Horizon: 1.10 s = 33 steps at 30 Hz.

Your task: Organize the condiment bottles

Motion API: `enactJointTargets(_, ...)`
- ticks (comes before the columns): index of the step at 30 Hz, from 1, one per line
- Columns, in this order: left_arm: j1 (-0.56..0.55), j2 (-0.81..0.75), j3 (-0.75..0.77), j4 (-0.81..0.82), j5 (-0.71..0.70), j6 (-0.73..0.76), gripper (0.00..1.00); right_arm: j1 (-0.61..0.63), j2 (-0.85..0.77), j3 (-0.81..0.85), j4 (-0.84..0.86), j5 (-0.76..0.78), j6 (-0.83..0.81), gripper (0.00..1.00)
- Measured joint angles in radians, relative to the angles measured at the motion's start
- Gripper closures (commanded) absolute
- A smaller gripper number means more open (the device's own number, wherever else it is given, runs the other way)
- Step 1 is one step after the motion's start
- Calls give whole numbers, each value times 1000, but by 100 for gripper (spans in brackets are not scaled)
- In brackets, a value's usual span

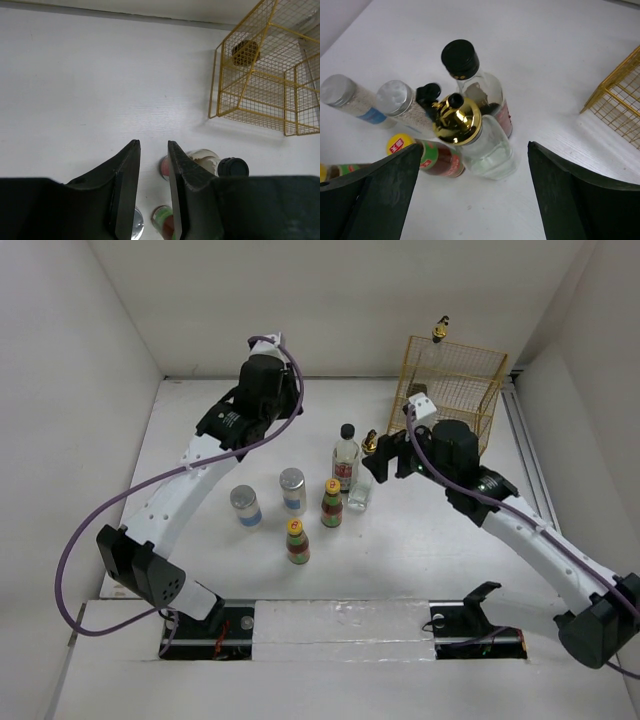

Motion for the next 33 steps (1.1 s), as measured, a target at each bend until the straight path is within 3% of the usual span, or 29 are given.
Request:
enactJointTargets(9,-19,0,0,-8,2,14,74,6,169,-4,155,69,-14,16)
enactJointTargets(12,-19,0,0,-7,28,13,74,14,192,-4,200,85,-20,27)
enactJointTargets(16,-19,0,0,-7,57,10,74,33,203,-16,245,115,-26,65)
enactJointTargets(19,-19,0,0,-7,69,8,73,39,189,-39,265,142,-33,81)
enactJointTargets(26,-19,0,-2,-7,74,6,73,37,15,-57,58,187,-29,96)
enactJointTargets(29,-19,0,-2,-8,74,6,73,15,-8,80,-98,210,-29,99)
enactJointTargets(33,-19,0,-2,-8,75,2,72,-66,69,412,-195,241,-26,100)
